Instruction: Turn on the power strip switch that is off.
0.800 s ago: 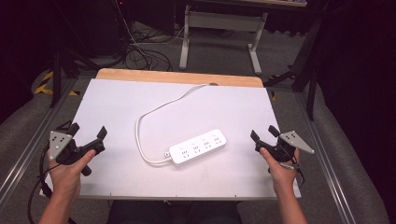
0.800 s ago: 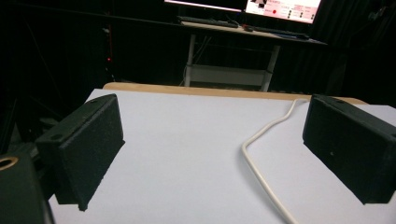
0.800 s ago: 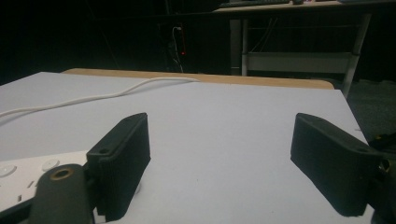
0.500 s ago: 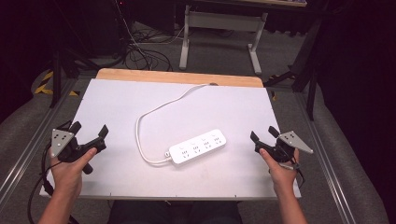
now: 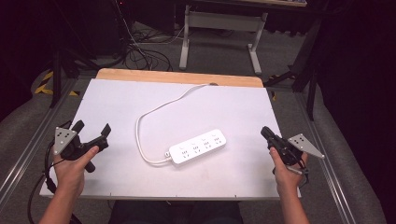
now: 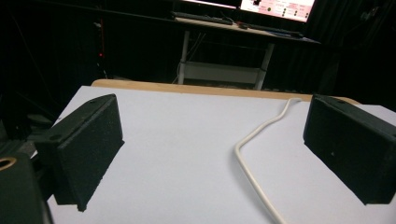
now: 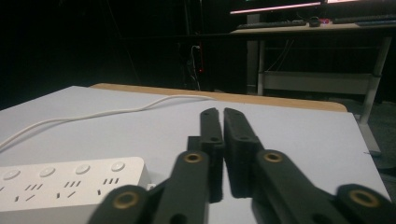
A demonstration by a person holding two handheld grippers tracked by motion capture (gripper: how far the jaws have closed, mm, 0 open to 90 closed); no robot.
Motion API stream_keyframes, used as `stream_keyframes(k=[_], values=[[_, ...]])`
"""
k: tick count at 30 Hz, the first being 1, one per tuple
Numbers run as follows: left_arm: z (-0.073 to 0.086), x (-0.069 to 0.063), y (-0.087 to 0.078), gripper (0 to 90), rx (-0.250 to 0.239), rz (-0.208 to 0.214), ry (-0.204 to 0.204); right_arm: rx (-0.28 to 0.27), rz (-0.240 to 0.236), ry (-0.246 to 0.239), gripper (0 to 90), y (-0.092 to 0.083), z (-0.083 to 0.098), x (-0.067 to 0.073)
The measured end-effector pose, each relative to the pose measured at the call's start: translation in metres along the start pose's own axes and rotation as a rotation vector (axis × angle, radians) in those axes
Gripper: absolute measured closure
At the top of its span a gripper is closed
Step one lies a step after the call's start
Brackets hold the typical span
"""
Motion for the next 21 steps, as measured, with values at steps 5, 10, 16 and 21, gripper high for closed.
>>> stream_keyframes(k=[5, 10, 16, 21], values=[[0.0, 0.0, 0.0, 5.6, 0.0, 0.0, 0.002, 0.001, -0.01, 0.004, 90.0, -0.001, -0.004, 0.0], [0.0, 0.001, 0.0, 5.7, 0.002, 0.002, 0.007, 0.051, -0.049, -0.002, 90.0, 0.006, -0.009, 0.003], [0.001, 0.001, 0.001, 5.9, 0.006, 0.001, -0.005, 0.122, -0.083, -0.003, 90.0, 0.022, -0.024, 0.013], [0.001, 0.003, 0.001, 6.0, 0.006, 0.0, -0.002, 0.167, -0.122, -0.028, 90.0, 0.036, -0.034, 0.026]])
Point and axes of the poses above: each handheld gripper's, and its own axes: y roughly forward along the jaws, z roughly out of its underside, x roughly to its left, the point moved 2 cm from there along y, roughly forward along the jaws, and after that the axes turned 5 degrees about -x, right-handed, at the moved point
